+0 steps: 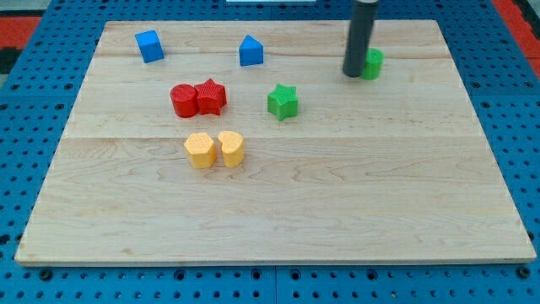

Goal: Move the green circle to the right of the blue triangle

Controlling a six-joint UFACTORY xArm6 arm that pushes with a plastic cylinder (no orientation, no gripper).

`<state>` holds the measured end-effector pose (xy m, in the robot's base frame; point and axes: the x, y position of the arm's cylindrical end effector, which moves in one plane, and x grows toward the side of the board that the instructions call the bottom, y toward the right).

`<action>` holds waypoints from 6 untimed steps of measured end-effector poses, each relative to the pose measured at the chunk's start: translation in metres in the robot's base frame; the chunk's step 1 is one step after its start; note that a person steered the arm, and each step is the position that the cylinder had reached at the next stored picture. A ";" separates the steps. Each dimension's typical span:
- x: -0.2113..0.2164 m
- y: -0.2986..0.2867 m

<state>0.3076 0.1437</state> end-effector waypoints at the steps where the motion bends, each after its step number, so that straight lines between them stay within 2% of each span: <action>1: 0.007 0.000; 2: 0.014 0.008; 4: 0.004 0.064; 5: -0.017 0.037; 6: -0.019 0.028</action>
<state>0.2888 0.1721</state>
